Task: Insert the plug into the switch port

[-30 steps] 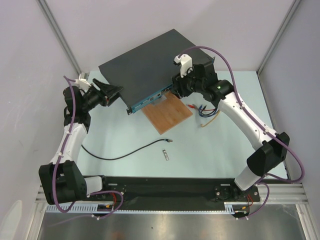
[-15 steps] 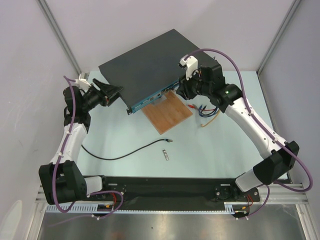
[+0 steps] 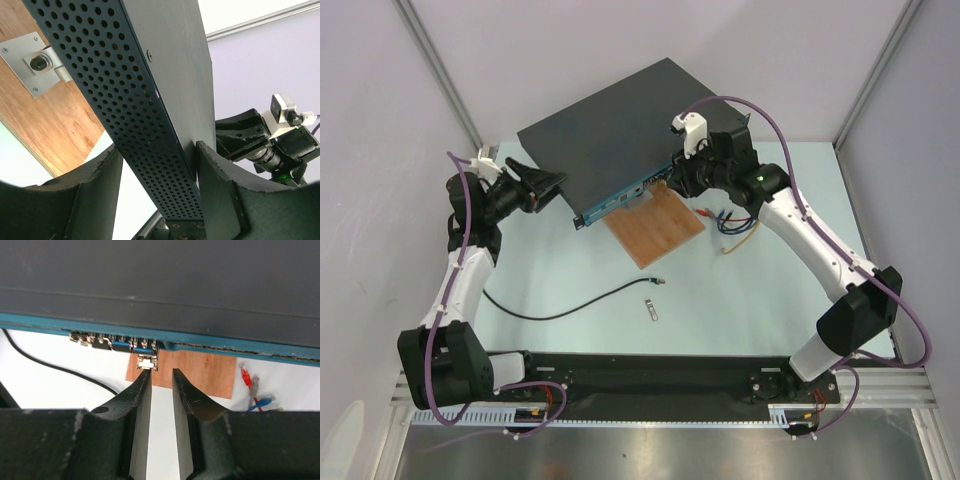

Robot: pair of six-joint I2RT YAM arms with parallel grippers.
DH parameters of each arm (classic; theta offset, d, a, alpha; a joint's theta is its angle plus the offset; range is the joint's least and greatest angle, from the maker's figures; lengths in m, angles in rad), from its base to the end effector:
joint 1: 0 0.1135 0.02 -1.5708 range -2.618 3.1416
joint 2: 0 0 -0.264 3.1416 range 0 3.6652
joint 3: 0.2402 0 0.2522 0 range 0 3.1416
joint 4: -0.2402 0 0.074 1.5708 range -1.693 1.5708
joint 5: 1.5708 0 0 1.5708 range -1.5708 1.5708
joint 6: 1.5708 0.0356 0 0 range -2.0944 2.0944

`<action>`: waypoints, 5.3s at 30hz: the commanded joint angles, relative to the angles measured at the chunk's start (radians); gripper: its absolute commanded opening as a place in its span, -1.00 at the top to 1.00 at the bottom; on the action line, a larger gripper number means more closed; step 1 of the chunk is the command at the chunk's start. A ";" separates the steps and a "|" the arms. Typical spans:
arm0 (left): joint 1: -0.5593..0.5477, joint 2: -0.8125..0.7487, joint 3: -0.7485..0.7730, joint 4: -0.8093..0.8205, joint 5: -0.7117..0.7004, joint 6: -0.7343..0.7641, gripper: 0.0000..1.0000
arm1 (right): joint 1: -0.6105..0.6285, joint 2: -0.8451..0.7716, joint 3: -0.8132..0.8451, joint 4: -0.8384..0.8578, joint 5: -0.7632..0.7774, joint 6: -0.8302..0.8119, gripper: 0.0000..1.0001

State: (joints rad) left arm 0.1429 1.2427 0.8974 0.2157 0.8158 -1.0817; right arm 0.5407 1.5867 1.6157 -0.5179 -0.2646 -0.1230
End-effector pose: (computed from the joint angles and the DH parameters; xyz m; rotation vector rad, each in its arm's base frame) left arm 0.2841 0.0147 0.3242 -0.4599 1.8040 -1.3622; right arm 0.3064 0.1948 0.3936 -0.8336 1.9094 0.5290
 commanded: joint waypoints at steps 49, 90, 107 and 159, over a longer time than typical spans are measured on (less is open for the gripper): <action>-0.019 0.009 0.035 -0.010 0.019 0.112 -0.08 | -0.010 -0.229 -0.259 0.294 -0.108 0.082 -0.08; 0.195 -0.333 0.121 -0.377 -0.227 0.379 -0.75 | 0.464 0.258 -0.340 -0.068 0.194 0.117 -0.24; 0.193 -0.351 0.116 -0.343 -0.112 0.459 -0.72 | 0.326 0.271 -0.376 -0.088 0.015 0.126 1.00; -0.990 0.196 0.787 -0.608 -0.799 1.128 -0.22 | -0.068 -0.418 -0.324 0.631 -0.154 0.876 1.00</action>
State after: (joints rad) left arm -0.8413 1.4322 1.6646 -0.4286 0.0711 0.0265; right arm 0.4637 1.1984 1.2903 0.0578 -0.3943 0.7319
